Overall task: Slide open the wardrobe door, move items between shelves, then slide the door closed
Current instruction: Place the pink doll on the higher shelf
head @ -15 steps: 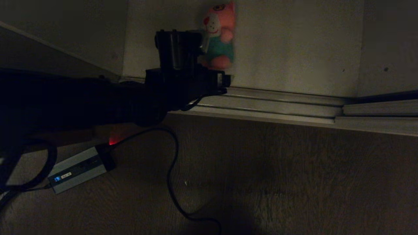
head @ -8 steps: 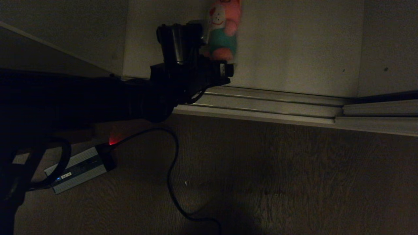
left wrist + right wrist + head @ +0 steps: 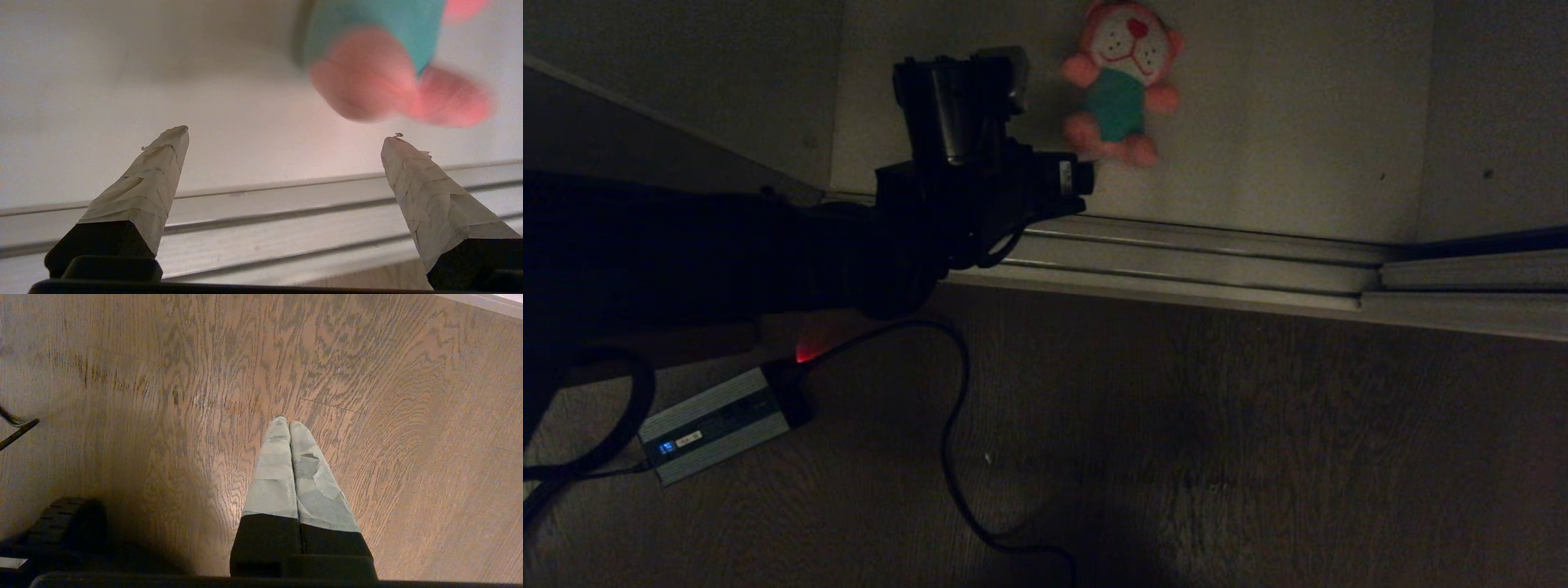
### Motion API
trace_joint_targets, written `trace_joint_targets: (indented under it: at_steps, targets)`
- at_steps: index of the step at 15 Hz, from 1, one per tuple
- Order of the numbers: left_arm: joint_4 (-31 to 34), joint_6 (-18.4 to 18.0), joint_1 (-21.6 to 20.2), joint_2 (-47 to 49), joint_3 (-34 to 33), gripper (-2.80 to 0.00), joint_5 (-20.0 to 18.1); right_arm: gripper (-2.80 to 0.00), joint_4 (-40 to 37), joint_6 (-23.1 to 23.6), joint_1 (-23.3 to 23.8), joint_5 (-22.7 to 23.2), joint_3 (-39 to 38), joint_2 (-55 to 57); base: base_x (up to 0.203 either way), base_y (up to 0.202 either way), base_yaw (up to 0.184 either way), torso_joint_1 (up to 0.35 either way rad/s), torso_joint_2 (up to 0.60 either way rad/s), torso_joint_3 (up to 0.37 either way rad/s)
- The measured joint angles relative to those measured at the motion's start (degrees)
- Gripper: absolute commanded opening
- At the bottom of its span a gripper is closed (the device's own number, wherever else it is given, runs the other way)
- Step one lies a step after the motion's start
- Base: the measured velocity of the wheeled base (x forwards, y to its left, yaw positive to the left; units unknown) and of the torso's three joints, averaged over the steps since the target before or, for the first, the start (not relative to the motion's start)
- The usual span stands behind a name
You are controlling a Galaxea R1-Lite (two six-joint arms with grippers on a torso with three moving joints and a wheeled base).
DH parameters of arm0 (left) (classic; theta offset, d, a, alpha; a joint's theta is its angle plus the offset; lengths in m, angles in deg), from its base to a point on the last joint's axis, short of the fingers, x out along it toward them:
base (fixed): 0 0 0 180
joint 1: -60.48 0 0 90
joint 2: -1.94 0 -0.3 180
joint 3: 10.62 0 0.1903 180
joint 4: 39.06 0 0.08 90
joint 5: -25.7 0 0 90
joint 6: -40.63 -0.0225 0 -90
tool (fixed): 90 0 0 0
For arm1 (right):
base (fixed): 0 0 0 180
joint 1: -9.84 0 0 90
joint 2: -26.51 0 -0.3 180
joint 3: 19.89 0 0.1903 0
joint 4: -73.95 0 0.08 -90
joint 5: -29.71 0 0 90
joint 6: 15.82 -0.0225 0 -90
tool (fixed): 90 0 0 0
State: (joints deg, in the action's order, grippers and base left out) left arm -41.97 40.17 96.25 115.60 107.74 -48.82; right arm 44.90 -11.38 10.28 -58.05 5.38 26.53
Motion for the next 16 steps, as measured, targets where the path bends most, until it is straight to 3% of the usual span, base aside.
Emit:
trace_joint_targets:
  at_steps: [6, 9, 16]
  targets:
    - [-0.1, 0.3, -0.4, -3.0, -0.7, 0.00, -0.4, -2.80, 0.0, 0.0, 0.0, 0.0, 0.0, 0.0, 0.000, 0.000, 0.000, 0.000, 0.00, 0.000]
    - [-0.1, 4.4, -0.4, -0.8, 2.1, 0.00, -0.8, -2.80, 0.0, 0.0, 0.0, 0.0, 0.0, 0.0, 0.000, 0.000, 0.000, 0.000, 0.00, 0.000]
    - [-3.6, 4.9, -0.4, 5.9, 7.3, 0.00, -2.0, -2.80, 0.0, 0.0, 0.0, 0.0, 0.0, 0.0, 0.000, 0.000, 0.000, 0.000, 0.00, 0.000]
